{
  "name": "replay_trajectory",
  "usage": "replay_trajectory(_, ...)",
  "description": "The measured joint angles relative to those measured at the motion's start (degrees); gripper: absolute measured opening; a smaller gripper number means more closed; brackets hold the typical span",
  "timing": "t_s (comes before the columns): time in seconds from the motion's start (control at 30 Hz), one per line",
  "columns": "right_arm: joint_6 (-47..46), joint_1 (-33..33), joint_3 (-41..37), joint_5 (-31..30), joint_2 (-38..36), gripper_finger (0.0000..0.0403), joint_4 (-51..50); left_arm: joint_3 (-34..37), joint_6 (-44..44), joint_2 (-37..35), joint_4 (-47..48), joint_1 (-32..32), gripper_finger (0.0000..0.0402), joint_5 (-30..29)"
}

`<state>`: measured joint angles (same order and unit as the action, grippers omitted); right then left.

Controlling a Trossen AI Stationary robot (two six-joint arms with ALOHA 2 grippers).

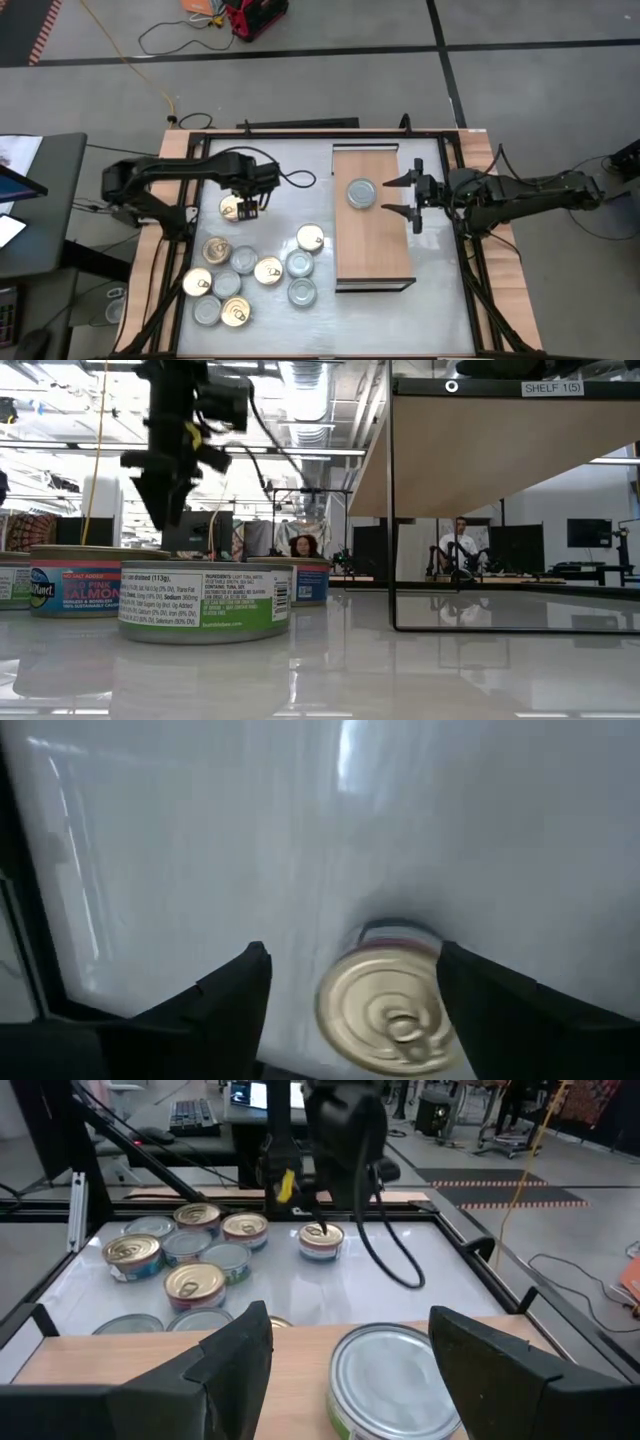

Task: Stack canned seafood by type on shelf
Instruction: Put the blue can on the shelf

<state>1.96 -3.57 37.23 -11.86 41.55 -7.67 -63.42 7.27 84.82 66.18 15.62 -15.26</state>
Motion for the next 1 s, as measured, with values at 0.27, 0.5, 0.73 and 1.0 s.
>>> replay_trajectory(0.27,-0.01,-0.57,0.00,0.02,0.01,0.0295,-0.24,-0.02,12.84,6.06,1.52,4.39,0.0199,1.48)
replay_trajectory(0.5,-0.42,-0.57,0.00,0.01,-0.01,0.0295,-1.33,-0.07,21.06,6.29,4.16,5.43,0.0154,1.51)
replay_trajectory(0.73,-2.33,-0.62,0.00,0.02,0.01,0.0295,-1.42,-0.07,28.14,6.29,2.51,6.58,0.0133,3.58)
replay_trajectory(1.0,-3.10,-3.39,0.00,0.02,0.01,0.0295,-1.74,3.21,32.26,6.25,0.82,7.81,0.0116,5.76)
